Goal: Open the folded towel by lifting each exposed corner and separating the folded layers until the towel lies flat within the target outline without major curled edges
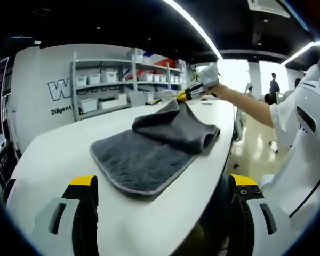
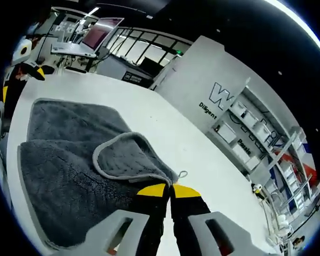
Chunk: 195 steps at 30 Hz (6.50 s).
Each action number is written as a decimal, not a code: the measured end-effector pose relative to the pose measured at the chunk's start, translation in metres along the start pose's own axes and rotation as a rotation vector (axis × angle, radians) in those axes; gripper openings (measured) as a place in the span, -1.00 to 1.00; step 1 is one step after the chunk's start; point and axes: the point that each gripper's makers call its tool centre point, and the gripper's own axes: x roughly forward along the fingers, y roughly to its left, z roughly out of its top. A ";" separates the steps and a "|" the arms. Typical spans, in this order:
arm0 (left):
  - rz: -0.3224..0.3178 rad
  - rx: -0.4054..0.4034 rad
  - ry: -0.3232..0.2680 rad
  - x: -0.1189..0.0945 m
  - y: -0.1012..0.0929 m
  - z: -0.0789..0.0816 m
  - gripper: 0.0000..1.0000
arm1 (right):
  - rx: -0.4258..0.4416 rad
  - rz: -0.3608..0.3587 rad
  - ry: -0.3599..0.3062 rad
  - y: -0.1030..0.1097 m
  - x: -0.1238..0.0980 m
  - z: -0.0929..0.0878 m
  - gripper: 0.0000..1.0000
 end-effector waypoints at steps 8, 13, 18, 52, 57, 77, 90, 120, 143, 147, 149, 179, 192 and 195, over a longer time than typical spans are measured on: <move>0.000 -0.001 0.001 0.000 0.000 0.000 0.98 | -0.004 -0.036 0.024 -0.014 -0.008 -0.009 -1.00; 0.000 -0.002 0.001 0.000 0.000 -0.001 0.98 | 0.001 -0.055 0.038 -0.021 -0.012 -0.015 -1.00; 0.001 -0.003 0.001 0.000 0.001 -0.001 0.98 | 0.002 -0.073 0.050 -0.029 -0.016 -0.020 -1.00; -0.012 0.001 0.010 0.006 -0.002 0.000 0.98 | -0.054 -0.209 0.182 -0.087 -0.042 -0.056 -1.00; -0.010 0.000 0.012 0.006 -0.001 -0.001 0.98 | -0.050 -0.225 0.206 -0.095 -0.045 -0.064 -1.00; -0.008 0.000 0.010 0.005 -0.001 0.000 0.98 | -0.084 -0.290 0.306 -0.122 -0.056 -0.089 -1.00; -0.004 0.000 0.012 0.004 -0.001 0.000 0.98 | -0.091 -0.318 0.343 -0.133 -0.065 -0.095 -1.00; 0.001 -0.012 0.009 0.003 0.003 -0.004 0.97 | -0.114 -0.394 0.464 -0.195 -0.074 -0.134 -1.00; 0.012 -0.012 0.013 0.000 0.005 -0.005 0.97 | -0.104 -0.446 0.572 -0.214 -0.093 -0.169 -1.00; 0.011 -0.012 0.015 0.000 0.004 -0.005 0.97 | -0.098 -0.449 0.583 -0.215 -0.094 -0.179 -1.00; 0.011 -0.011 0.015 0.000 0.004 -0.005 0.97 | -0.091 -0.444 0.592 -0.213 -0.094 -0.186 -1.00; -0.001 -0.005 0.023 0.004 0.000 -0.003 0.97 | 0.019 -0.387 0.518 -0.194 -0.092 -0.204 -0.91; -0.003 -0.005 0.022 0.005 0.000 -0.004 0.97 | 0.042 -0.402 0.484 -0.192 -0.104 -0.198 -0.87; -0.004 -0.008 0.020 0.005 0.000 -0.004 0.97 | 0.054 -0.400 0.465 -0.191 -0.105 -0.195 -0.85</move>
